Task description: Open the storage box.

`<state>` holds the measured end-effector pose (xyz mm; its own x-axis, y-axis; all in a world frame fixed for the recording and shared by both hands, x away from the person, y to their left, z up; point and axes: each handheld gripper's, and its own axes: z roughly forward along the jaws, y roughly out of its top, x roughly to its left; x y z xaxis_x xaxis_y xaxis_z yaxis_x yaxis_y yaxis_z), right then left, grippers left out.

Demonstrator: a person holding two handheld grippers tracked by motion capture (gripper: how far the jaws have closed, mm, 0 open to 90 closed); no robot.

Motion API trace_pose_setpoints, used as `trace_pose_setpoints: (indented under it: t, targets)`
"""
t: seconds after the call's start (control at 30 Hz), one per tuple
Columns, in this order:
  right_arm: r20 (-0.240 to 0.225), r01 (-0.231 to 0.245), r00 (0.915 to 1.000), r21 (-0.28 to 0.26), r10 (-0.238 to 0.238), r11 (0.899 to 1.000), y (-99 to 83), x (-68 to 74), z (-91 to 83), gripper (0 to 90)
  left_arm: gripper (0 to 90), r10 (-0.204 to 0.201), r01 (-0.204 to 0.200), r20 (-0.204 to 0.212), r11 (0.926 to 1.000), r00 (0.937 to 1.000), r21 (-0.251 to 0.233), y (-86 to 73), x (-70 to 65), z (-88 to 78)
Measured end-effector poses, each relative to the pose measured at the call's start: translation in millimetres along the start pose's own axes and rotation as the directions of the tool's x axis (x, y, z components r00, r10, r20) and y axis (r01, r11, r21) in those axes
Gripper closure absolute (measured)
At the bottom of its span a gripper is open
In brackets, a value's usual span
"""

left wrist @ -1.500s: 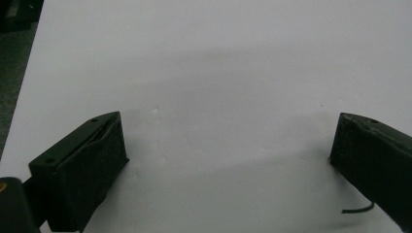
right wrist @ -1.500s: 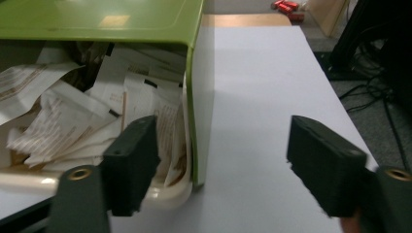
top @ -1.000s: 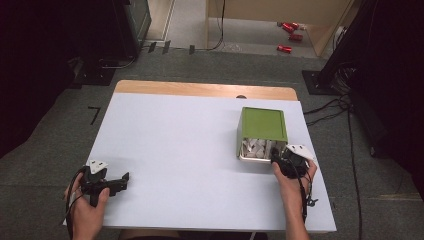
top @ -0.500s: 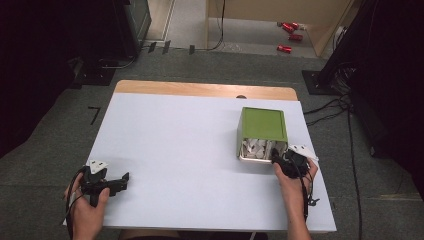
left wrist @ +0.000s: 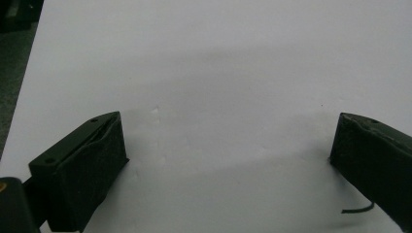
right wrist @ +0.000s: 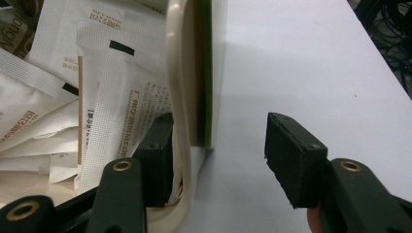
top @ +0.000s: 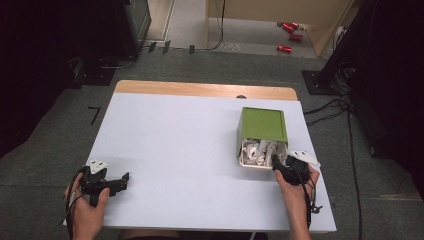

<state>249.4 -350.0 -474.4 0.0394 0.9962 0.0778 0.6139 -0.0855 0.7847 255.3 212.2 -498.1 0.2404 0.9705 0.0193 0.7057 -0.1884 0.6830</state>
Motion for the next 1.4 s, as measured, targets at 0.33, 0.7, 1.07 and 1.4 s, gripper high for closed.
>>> trace_pose_setpoints:
  t: [0.33, 0.7, 1.07, 1.4]
  targets:
    - [-0.059, -0.008, 0.9982, -0.055, 0.004, 0.998, 2.1, -1.8, -19.8, 61.4, 0.0, 0.0, 0.0, 0.0, 1.0, 1.0, 0.001, 0.1, 0.0, 0.1]
    - [-0.094, -0.016, 0.9956, -0.14, 0.003, 0.99, 11.1, -2.1, -42.3, 70.9, 0.0, 0.0, 0.0, 0.0, 1.0, 1.0, 0.001, 0.1, 0.0, 0.1]
    - [-0.082, -0.026, 0.9965, -0.128, 0.016, 0.991, 15.1, 4.3, -45.6, 87.1, 0.0, 0.0, 0.0, 0.0, 1.0, 1.0, 0.0, 0.1, 0.0, 0.1]
    - [-0.055, -0.039, 0.998, -0.124, 0.032, 0.991, 15.2, 8.0, -48.3, 89.2, 0.0, 0.0, 0.0, 0.0, 1.0, 1.0, 0.0, 0.0, 0.0, 0.0]
